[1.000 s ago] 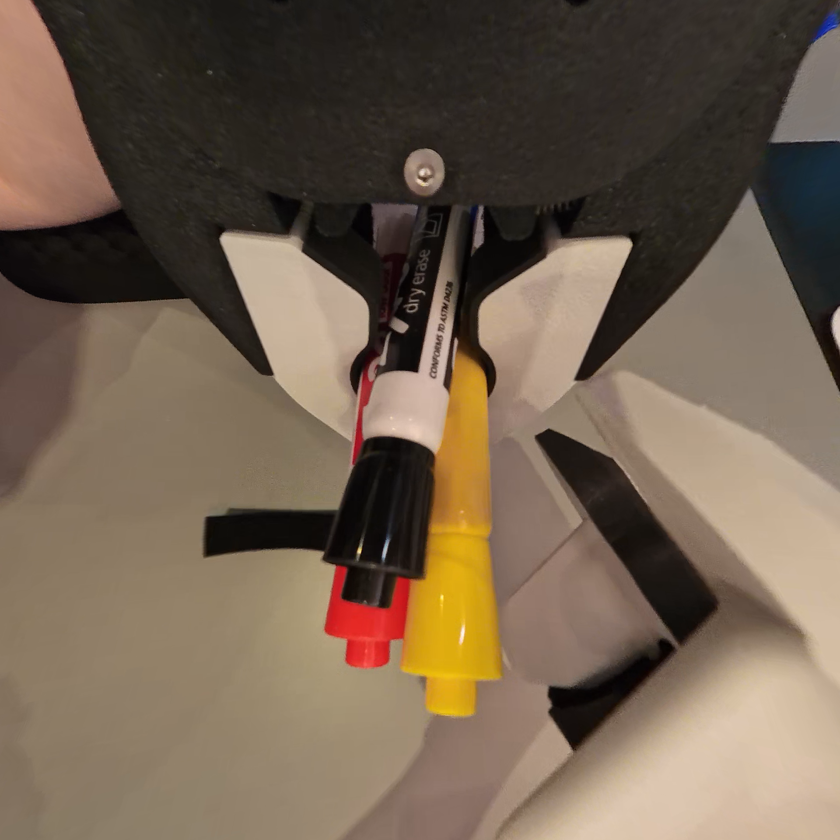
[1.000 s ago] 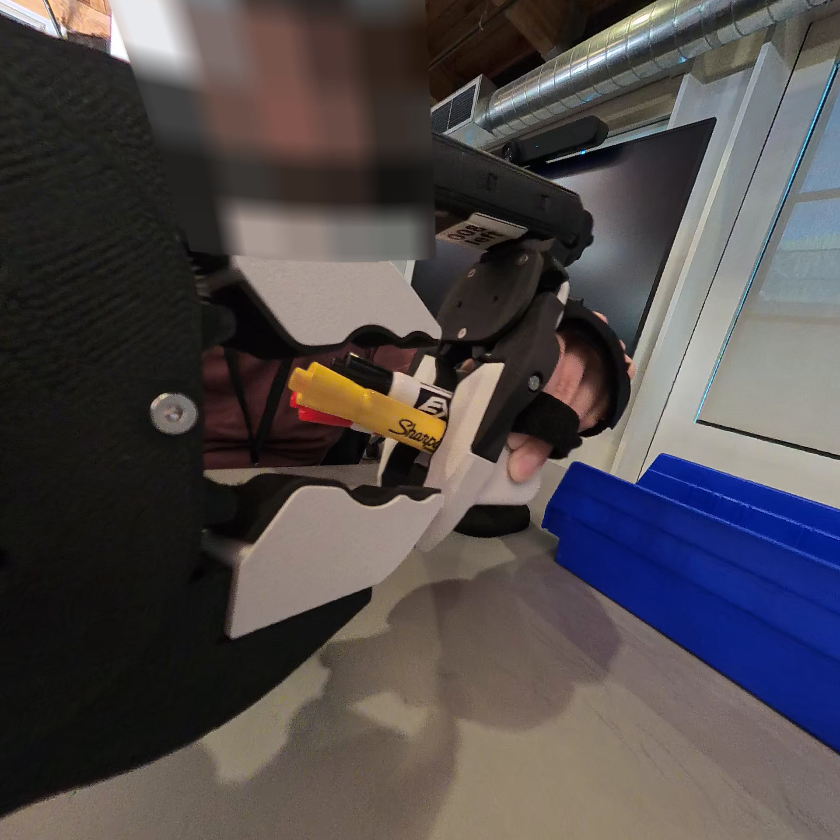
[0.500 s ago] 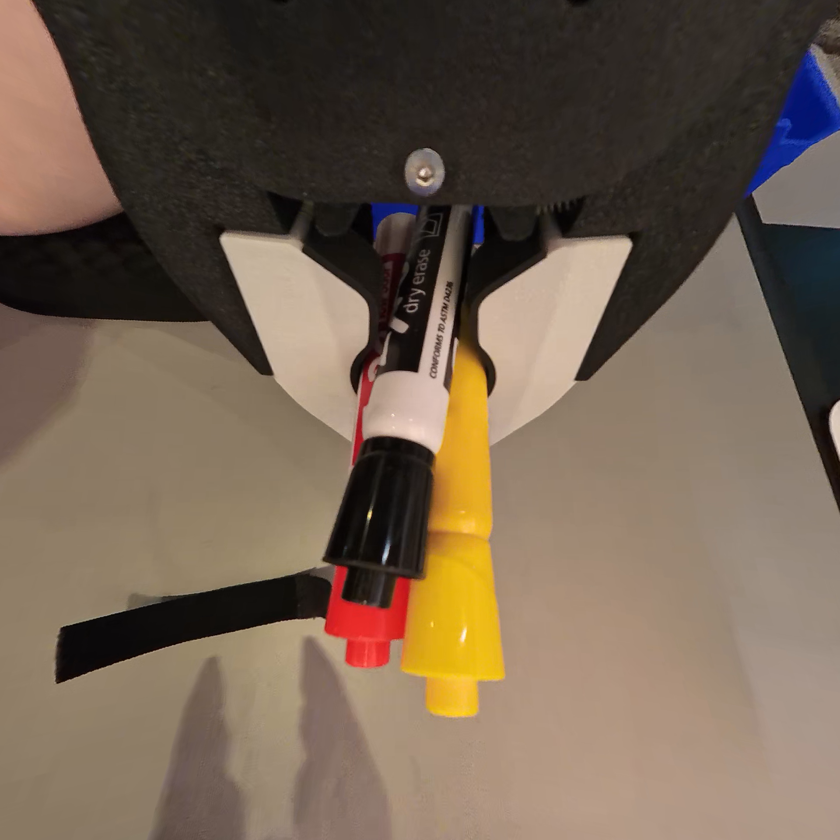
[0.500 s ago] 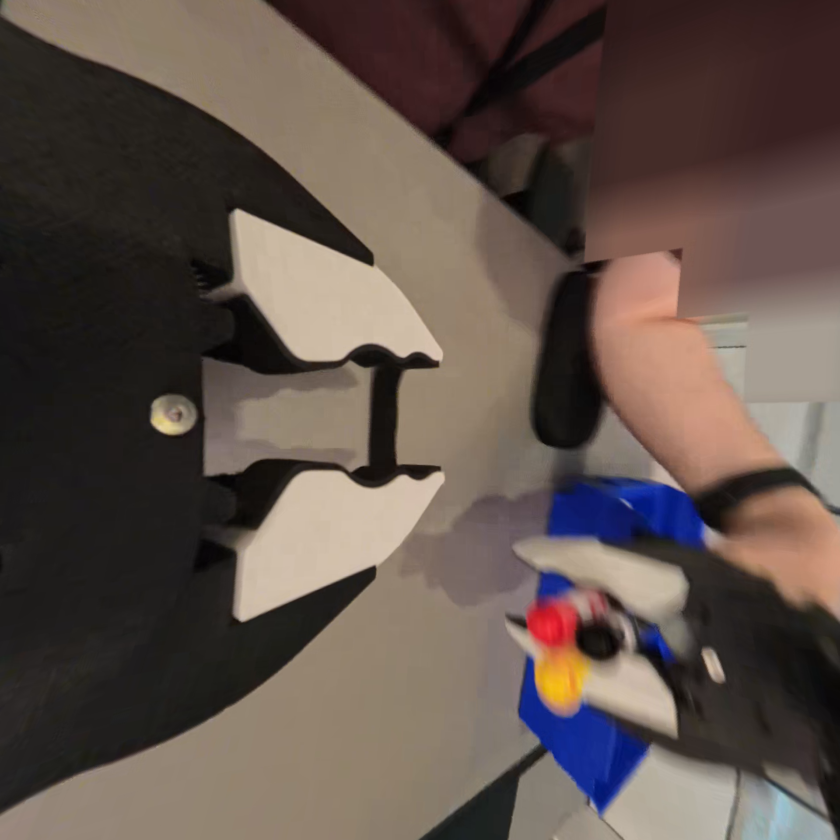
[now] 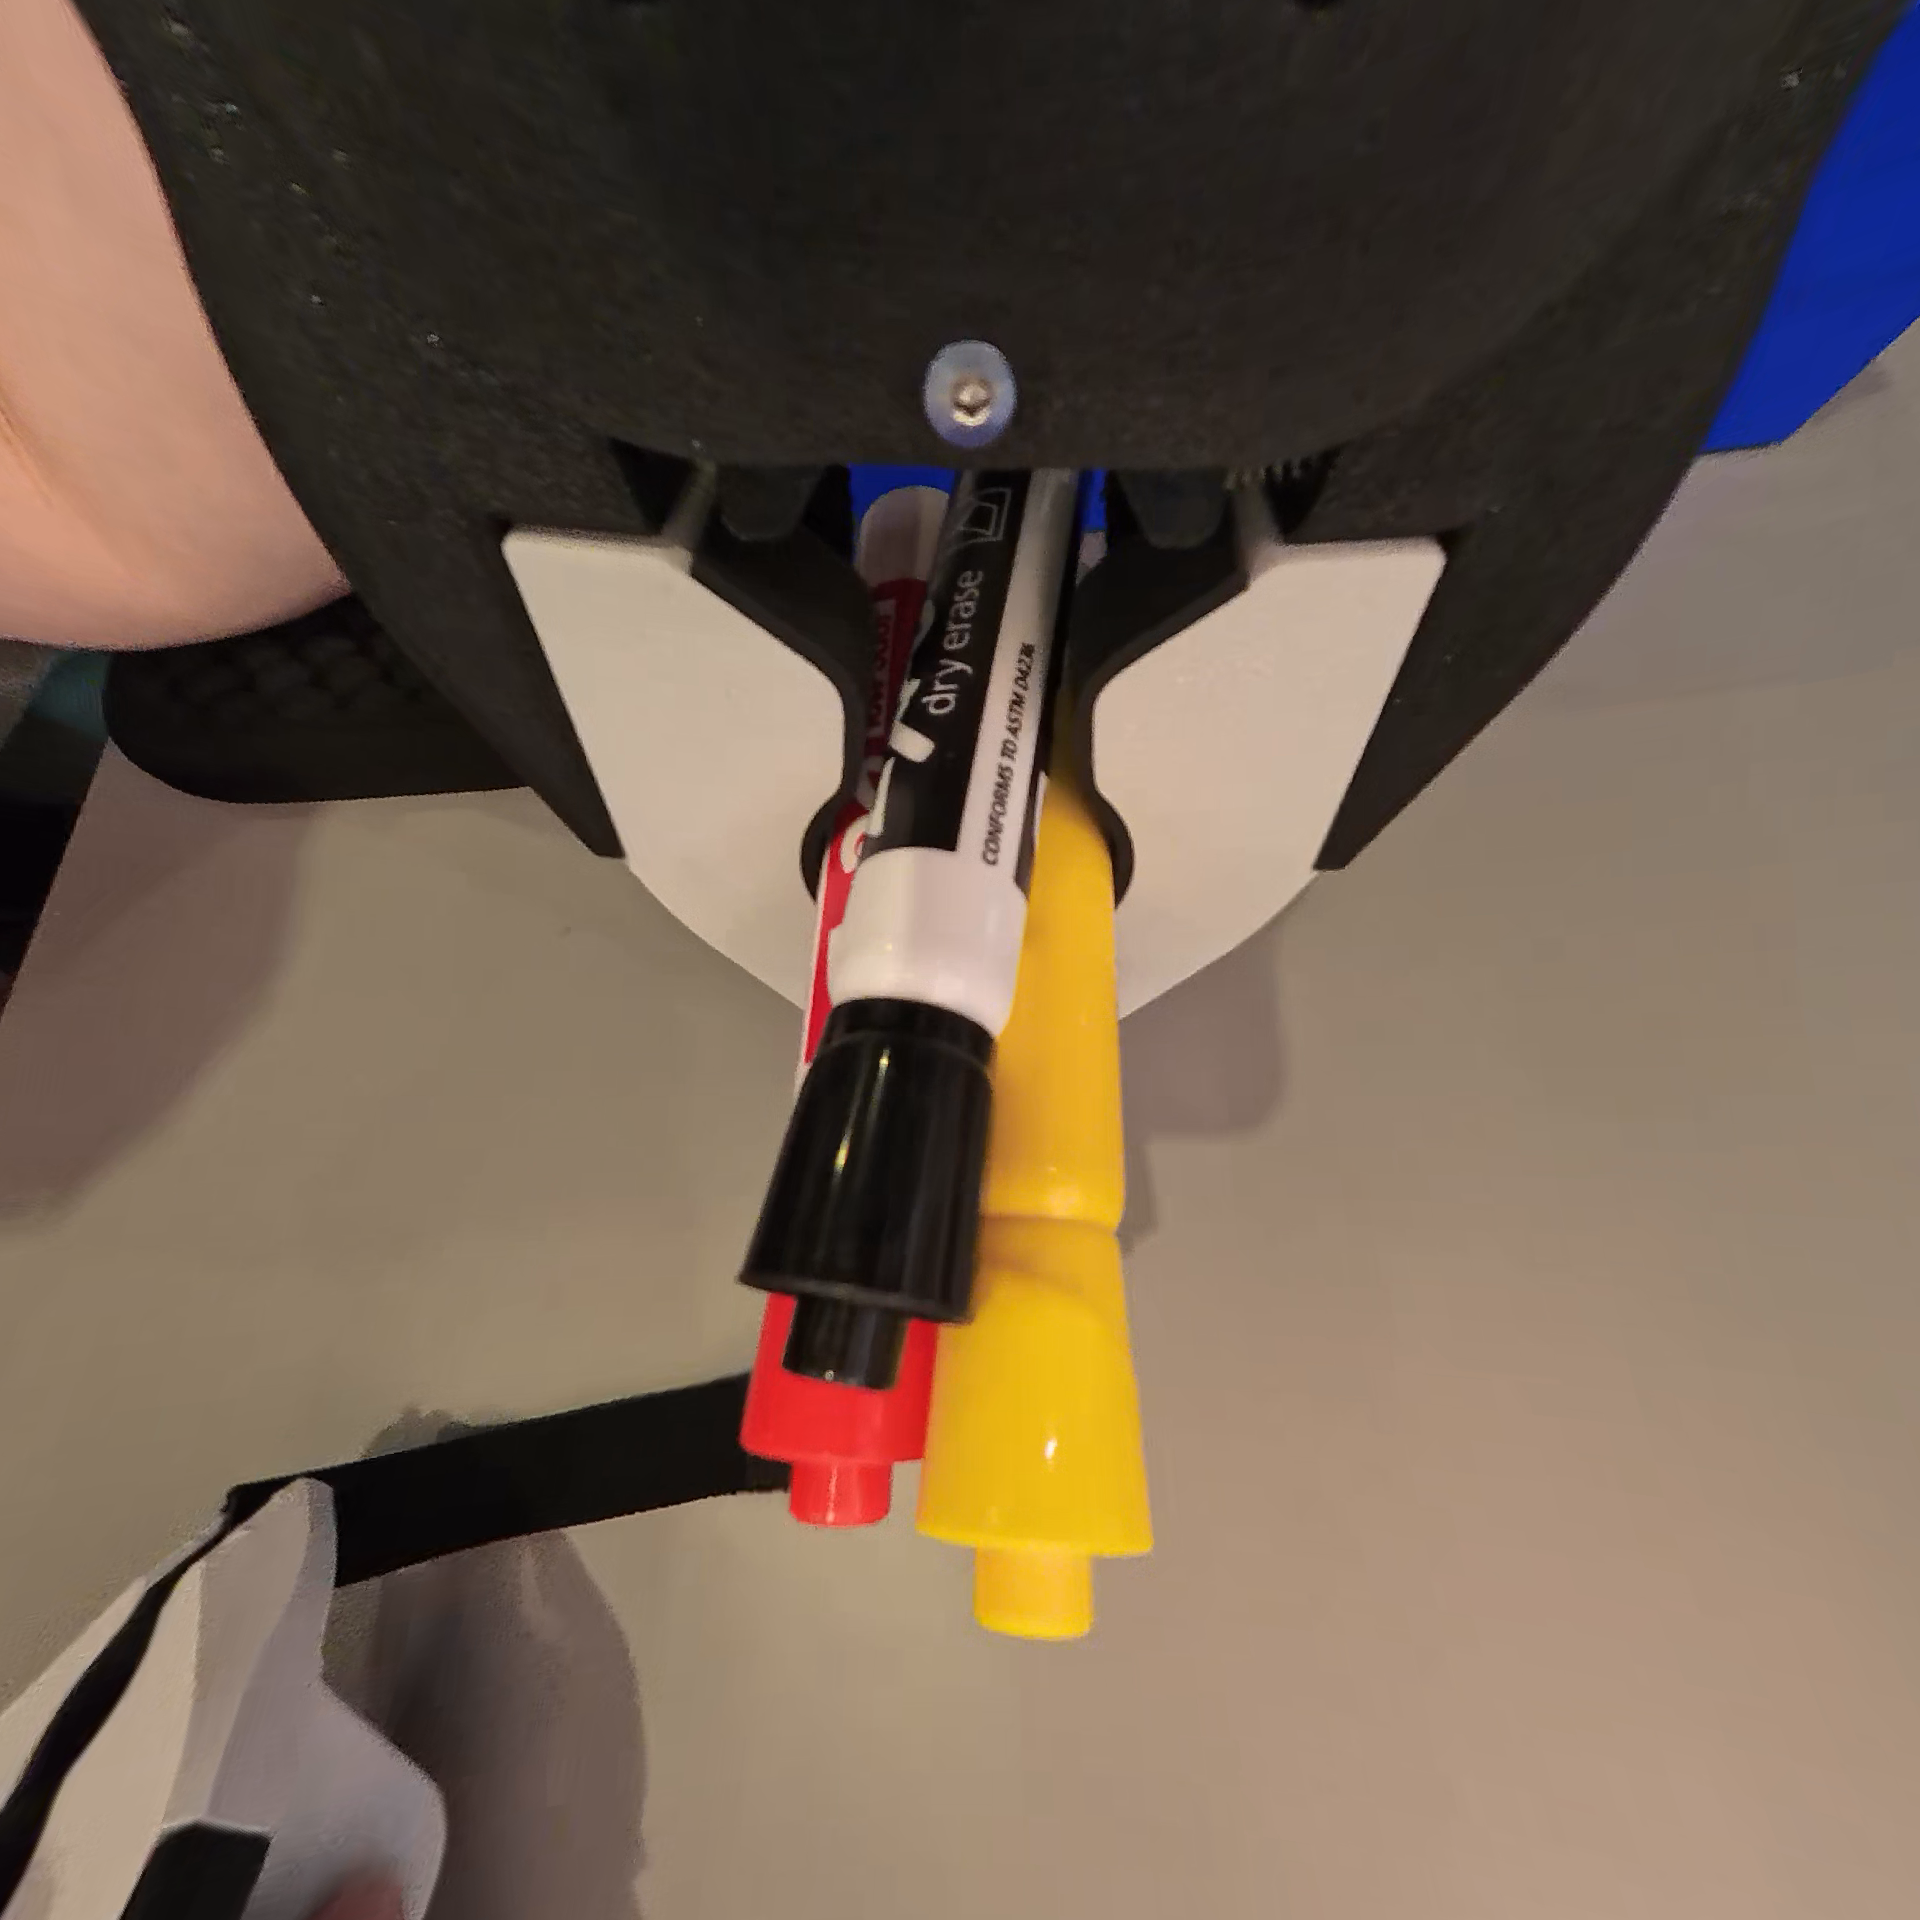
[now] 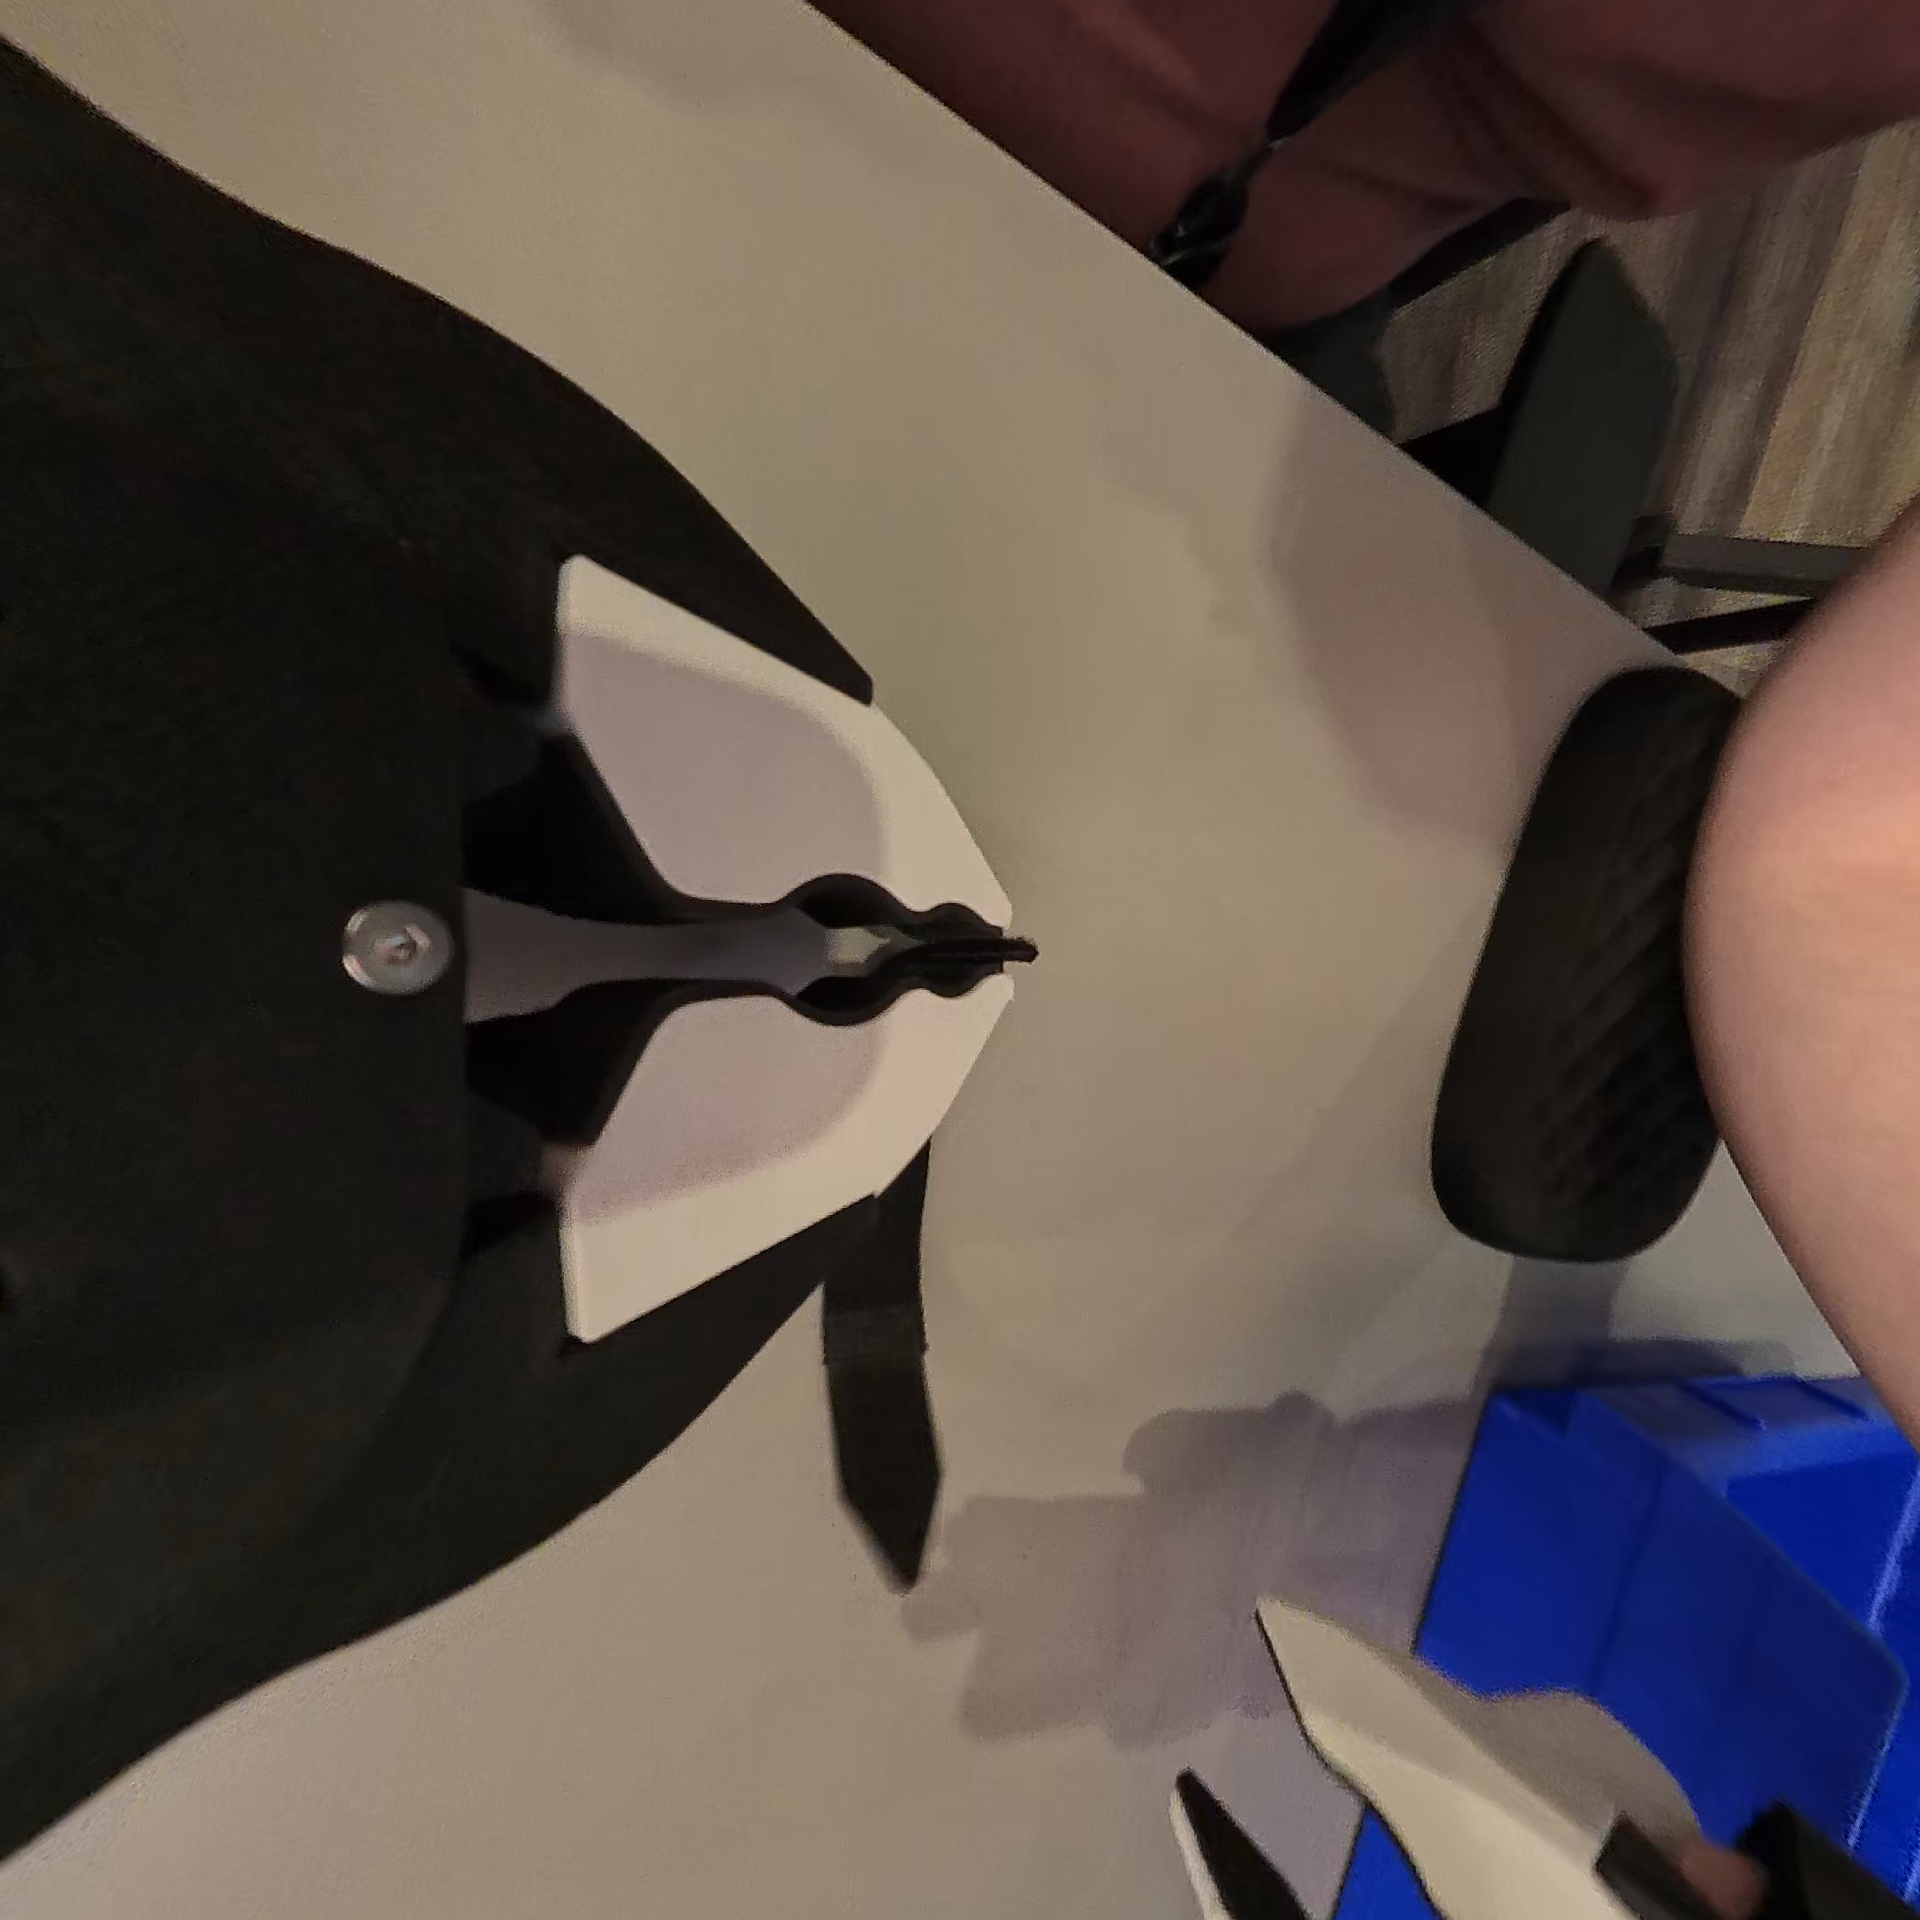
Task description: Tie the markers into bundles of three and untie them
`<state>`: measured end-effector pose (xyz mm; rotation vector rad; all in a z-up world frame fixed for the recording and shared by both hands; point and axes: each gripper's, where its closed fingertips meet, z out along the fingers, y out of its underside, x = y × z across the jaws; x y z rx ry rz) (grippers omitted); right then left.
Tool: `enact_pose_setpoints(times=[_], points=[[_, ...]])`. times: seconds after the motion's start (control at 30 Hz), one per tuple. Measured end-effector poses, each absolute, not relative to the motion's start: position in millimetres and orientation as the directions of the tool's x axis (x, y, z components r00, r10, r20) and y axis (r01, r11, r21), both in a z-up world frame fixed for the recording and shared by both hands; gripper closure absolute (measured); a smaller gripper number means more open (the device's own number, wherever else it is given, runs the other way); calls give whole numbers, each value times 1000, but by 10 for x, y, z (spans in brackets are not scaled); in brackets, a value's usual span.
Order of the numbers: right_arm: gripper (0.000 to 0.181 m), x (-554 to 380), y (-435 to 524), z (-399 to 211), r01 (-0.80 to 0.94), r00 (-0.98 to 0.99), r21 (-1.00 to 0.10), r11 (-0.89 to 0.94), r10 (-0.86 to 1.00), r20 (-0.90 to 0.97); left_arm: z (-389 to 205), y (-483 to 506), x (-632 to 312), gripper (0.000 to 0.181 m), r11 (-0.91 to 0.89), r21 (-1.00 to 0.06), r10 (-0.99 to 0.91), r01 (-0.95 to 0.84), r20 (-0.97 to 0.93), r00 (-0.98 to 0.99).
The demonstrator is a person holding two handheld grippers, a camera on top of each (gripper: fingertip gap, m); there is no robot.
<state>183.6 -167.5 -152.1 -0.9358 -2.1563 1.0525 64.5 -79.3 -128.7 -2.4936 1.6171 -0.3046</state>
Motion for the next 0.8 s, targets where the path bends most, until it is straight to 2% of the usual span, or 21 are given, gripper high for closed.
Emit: enact_pose_setpoints(times=[0.1, 0.2, 0.33, 0.47, 0.63, 0.8], points=[[178, 1805, -1670, -1384, 352, -593, -878, 325, 803, 59, -1321, -815, 656, 139, -403, -232, -915, -885, 111, 388], [178, 1759, -1596, -1036, 362, -569, -930, 64, 806, -166, -1353, -817, 686, 139, -398, -239, -917, -886, 132, 376], [178, 1651, -1319, -481, 331, -536, -889, -316, 713, -453, -1434, -802, 716, 139, -390, -213, -920, -896, 137, 368], [178, 1528, -868, -199, 288, -484, -728, -623, 561, -672, -1466, -821, 820, 139, -358, -221, -931, -907, 150, 331], [177, 1402, -524, -235, 312, -452, -549, -776, 387, -804, -1543, -876, 880, 139, -347, -193, -931, -918, 189, 313], [175, 1207, -462, -424, 386, -405, -370, -845, 205, -891, -1558, -932, 955, 139, -336, -212, -928, -918, 242, 284]])
